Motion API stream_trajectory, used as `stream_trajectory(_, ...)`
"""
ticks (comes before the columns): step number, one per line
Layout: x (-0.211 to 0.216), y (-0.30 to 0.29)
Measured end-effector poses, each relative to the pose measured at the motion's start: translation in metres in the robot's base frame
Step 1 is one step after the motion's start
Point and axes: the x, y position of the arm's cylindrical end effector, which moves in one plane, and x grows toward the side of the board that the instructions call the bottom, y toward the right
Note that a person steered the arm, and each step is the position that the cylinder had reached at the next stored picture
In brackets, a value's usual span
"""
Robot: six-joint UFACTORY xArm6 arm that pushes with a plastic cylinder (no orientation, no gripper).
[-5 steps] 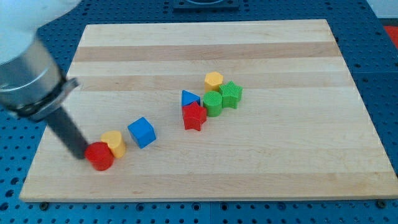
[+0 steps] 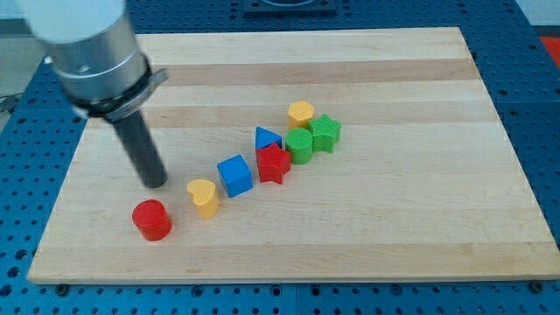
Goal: Place the arm near the red circle
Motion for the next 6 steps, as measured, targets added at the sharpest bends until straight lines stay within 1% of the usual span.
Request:
stream_trajectory(1, 0.004, -0.008)
stream_trajectory(2, 0.007, -0.043)
stream_trajectory(4, 0.01, -0.052)
stream_trajectory(5, 0.03, -0.048)
stream_trajectory(6, 0.069, -0.014)
